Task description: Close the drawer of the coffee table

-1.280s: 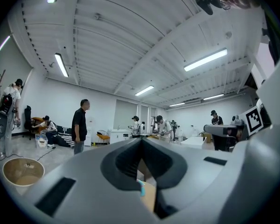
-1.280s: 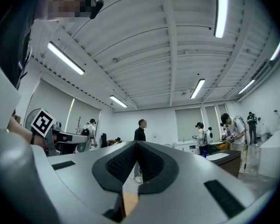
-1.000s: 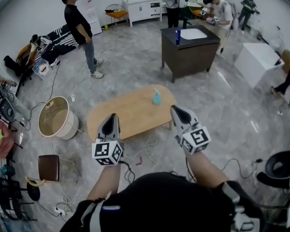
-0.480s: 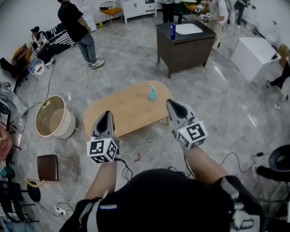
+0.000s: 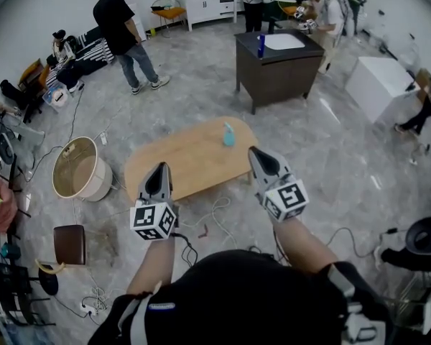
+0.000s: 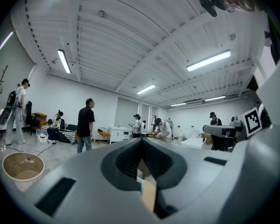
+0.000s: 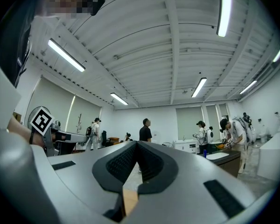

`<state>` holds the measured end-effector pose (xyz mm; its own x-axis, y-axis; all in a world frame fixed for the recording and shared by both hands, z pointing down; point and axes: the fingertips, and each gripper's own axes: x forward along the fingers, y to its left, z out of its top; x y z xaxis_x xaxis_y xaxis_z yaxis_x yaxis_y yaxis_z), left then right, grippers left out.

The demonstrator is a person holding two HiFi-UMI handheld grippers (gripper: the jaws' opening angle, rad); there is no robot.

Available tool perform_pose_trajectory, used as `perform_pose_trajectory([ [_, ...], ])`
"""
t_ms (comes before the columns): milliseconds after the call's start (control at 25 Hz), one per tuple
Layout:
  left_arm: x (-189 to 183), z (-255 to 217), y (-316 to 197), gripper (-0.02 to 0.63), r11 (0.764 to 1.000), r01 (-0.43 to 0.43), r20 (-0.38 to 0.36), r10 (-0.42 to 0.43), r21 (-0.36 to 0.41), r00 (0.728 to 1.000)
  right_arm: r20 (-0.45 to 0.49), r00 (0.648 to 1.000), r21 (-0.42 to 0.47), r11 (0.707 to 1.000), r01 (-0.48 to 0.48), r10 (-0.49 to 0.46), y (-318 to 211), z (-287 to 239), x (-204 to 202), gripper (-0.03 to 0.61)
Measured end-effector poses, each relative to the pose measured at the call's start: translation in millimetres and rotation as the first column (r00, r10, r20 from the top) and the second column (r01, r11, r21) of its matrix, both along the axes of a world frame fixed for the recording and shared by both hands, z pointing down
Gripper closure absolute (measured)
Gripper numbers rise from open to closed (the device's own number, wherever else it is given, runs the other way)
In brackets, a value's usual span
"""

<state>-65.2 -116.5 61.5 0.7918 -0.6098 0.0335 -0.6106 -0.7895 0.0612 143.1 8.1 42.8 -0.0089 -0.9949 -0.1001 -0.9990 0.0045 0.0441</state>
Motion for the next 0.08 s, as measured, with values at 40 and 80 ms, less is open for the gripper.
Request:
perform_pose_trajectory([
  [40,-0.4,0.3,-0.3,0.606,1.0,0.001,-0.001,-0.001,-0.001,1.0,0.001,1.0,-0.001,1.0,-0.002,0.002,-0.2,0.1,0.1,0.569],
  [80,-0.8,0.7,-0.5,0.606,1.0,0.002,-0.002,-0.002,-0.001,1.0,0.001,1.0,-0.002,1.0,-0.005,0.005,-0.4,0.1,0.2,0.569],
])
